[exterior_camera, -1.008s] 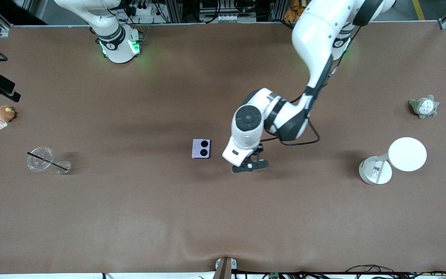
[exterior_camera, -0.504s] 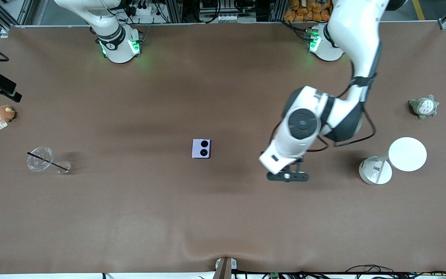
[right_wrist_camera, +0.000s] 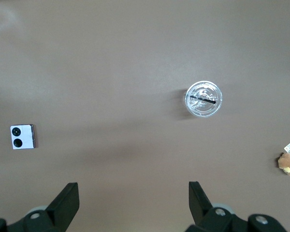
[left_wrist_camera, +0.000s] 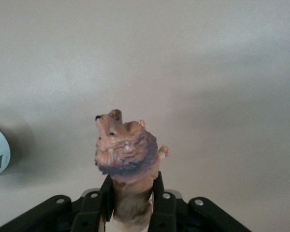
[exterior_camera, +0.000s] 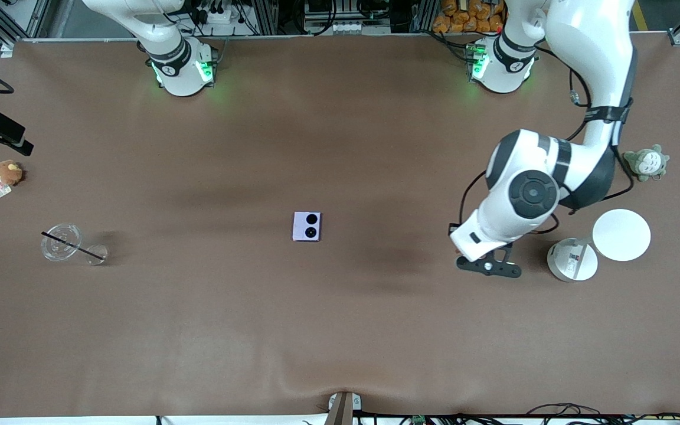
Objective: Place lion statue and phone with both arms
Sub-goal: 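Carry the lion statue with the left gripper toward the white lamp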
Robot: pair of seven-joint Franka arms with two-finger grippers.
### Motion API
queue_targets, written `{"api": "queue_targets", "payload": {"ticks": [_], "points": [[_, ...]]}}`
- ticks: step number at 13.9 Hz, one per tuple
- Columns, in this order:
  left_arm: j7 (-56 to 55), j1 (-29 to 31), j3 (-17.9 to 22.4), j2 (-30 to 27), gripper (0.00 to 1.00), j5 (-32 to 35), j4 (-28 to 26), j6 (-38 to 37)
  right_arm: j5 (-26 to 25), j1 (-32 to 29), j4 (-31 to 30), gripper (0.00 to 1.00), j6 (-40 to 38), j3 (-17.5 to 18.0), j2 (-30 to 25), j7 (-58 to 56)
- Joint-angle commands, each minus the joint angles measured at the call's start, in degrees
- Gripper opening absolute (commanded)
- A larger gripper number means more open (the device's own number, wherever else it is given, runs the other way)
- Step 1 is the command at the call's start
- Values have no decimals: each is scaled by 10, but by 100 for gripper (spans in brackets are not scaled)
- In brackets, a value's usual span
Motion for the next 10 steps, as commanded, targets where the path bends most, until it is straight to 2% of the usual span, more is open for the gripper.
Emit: {"api": "queue_targets", "payload": {"ticks": [1, 10], "points": [[13, 18, -7, -20, 0, 7, -31, 12, 1, 4, 5, 100, -3, -1, 3, 9], [47, 61, -4, 14, 0, 16, -118, 121, 1, 5, 5, 100, -3, -1, 3, 9]]}}
